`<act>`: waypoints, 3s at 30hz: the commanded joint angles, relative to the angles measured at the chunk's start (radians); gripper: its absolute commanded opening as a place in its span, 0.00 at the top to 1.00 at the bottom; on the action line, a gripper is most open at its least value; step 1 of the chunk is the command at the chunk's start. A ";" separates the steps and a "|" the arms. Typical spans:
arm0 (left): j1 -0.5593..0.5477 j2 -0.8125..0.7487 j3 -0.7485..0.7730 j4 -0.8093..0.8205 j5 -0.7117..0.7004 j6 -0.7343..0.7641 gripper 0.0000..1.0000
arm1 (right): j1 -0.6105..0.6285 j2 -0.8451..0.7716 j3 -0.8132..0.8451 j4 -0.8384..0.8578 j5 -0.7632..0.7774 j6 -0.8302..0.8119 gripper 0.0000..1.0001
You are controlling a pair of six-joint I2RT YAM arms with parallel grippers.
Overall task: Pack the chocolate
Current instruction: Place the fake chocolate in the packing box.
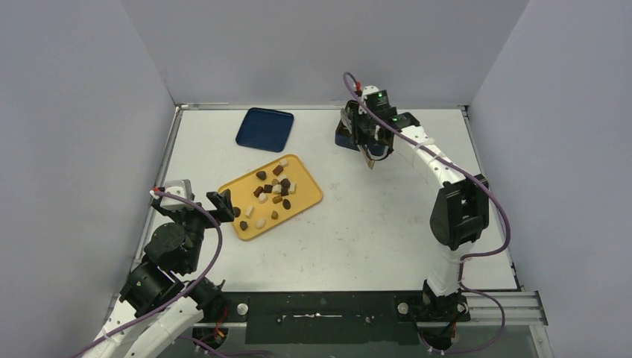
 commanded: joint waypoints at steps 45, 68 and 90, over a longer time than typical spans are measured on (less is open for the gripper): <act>0.013 0.003 0.000 0.048 0.022 0.010 0.03 | -0.290 0.289 0.364 -0.035 -0.071 0.033 0.70; 0.014 -0.008 -0.002 0.052 0.025 0.013 0.03 | -0.291 0.287 0.412 -0.061 -0.039 0.040 0.61; 0.019 0.001 0.002 0.042 0.003 0.019 0.03 | -0.095 -0.092 -0.070 0.093 -0.152 0.051 0.61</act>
